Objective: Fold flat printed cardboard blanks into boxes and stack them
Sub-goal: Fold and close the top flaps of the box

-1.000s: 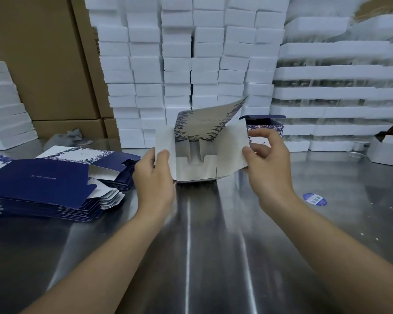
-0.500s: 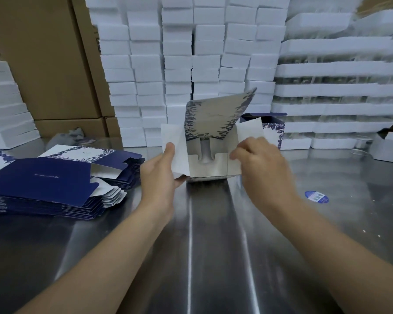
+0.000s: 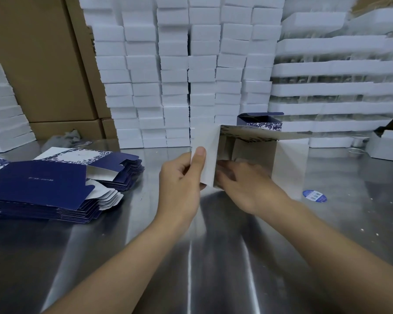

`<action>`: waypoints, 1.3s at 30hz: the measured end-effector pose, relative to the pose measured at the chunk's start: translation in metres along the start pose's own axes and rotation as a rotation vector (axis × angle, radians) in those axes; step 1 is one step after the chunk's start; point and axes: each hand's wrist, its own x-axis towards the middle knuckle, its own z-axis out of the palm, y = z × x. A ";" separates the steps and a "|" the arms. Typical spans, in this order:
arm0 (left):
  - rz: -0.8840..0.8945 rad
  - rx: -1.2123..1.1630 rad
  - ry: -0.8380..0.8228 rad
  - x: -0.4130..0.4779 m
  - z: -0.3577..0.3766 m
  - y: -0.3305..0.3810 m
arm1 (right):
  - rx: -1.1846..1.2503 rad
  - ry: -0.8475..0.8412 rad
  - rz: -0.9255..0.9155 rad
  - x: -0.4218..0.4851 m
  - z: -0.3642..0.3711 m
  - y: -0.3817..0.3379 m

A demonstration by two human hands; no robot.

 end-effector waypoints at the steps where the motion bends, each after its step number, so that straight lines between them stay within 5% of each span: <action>1: 0.003 0.000 -0.003 -0.001 0.001 0.000 | 0.015 -0.023 0.014 0.000 -0.001 0.000; 15: -0.039 -0.018 -0.038 -0.007 0.006 0.002 | 0.136 -0.131 0.093 -0.004 -0.012 0.001; 25: -0.001 -0.010 0.093 0.001 -0.001 -0.009 | 0.409 0.374 -0.134 -0.007 -0.006 -0.020; 39: 0.066 -0.026 0.017 -0.003 0.000 -0.008 | 0.787 0.218 -0.329 -0.018 0.008 -0.030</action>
